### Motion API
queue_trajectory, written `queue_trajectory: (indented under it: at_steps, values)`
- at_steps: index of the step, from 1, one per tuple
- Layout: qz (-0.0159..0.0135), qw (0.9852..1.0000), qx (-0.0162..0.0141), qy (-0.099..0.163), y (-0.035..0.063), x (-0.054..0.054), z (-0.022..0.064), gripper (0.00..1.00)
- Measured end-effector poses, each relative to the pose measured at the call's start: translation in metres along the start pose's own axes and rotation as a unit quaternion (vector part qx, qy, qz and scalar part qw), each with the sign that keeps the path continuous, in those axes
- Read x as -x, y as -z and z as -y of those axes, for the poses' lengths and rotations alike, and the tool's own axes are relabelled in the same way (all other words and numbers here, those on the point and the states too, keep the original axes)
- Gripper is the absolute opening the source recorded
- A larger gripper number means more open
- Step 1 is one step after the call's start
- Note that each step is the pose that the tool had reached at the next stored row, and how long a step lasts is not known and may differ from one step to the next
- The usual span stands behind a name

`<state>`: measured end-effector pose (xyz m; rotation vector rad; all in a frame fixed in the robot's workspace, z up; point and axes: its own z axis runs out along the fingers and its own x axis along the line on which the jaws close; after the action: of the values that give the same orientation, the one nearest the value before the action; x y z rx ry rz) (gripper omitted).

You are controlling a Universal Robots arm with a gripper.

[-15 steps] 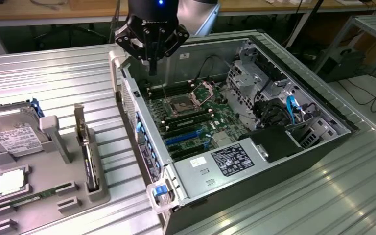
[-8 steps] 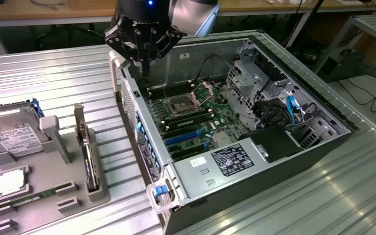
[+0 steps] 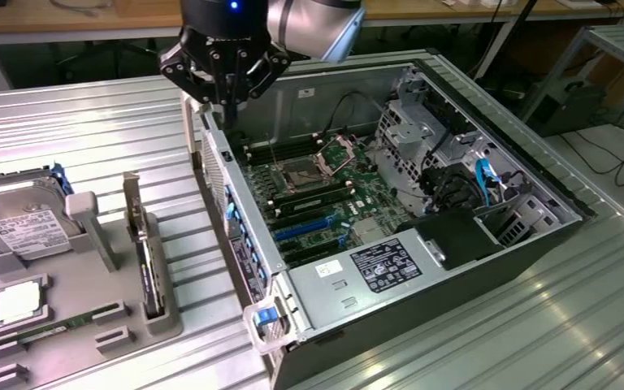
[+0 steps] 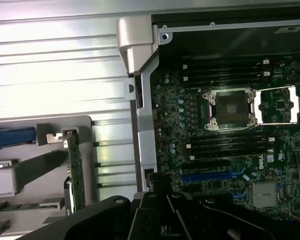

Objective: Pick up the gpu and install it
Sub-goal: 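Reach for the gpu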

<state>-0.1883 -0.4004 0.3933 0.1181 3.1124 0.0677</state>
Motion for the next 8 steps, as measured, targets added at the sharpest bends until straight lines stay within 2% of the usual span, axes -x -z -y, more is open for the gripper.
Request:
queue_trajectory:
  at_steps: [8]
  values:
    - [-0.0001,1.0000,0.0000,0.001,0.0005,-0.014,0.0025,0.11]
